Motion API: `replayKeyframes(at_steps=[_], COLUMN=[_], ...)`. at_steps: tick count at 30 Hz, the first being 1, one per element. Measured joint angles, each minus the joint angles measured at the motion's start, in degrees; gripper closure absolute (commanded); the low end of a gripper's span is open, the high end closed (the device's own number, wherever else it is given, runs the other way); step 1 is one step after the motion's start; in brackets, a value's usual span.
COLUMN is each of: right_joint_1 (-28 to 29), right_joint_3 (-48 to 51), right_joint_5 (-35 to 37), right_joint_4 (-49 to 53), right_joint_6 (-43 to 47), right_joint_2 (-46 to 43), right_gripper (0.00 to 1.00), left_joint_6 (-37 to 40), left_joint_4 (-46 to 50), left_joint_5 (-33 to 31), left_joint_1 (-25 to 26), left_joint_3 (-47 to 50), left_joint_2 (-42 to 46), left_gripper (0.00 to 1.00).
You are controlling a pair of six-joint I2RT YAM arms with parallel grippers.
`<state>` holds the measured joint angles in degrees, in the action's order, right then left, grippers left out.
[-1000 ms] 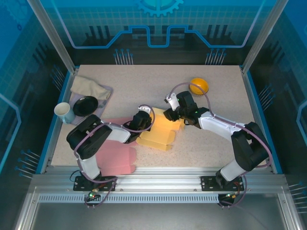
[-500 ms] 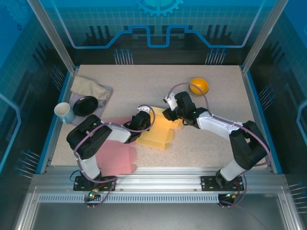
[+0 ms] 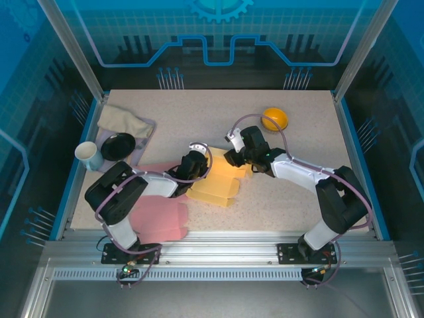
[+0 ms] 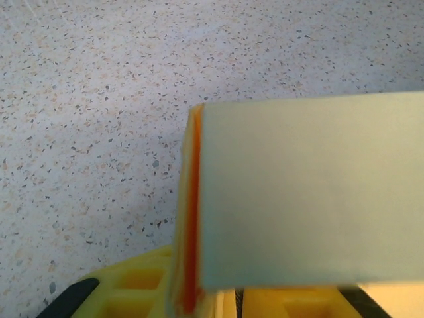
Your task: Fold the paper box
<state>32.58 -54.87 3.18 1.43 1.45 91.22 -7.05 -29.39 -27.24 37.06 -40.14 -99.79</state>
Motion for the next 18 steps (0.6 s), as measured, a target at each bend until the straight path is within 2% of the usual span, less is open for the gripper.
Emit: replayKeyframes(at_steps=[6,12,18], right_joint_1=[0.07,0.07,0.13], right_joint_3=[0.00,-0.37,-3.28], right_joint_5=[0.79,1.33,2.19], right_joint_4=[-0.39,0.26,5.62], right_joint_6=[0.00,-0.63,-2.01], right_joint_2=[0.00,-0.02,-0.85], right_gripper=[0.54,0.53,0.52], left_joint_6=[-0.55,-1.03,-3.23], left_joint_4=[2.21,2.47,2.62], left_joint_5=[-2.75,-3.39,-3.89], left_joint_1=[-0.09,0.02,0.20], left_joint_3=[-3.41,-3.67,-3.65], left_joint_2=[-2.21,-2.54,-2.54], left_gripper=[0.94,0.96,0.97])
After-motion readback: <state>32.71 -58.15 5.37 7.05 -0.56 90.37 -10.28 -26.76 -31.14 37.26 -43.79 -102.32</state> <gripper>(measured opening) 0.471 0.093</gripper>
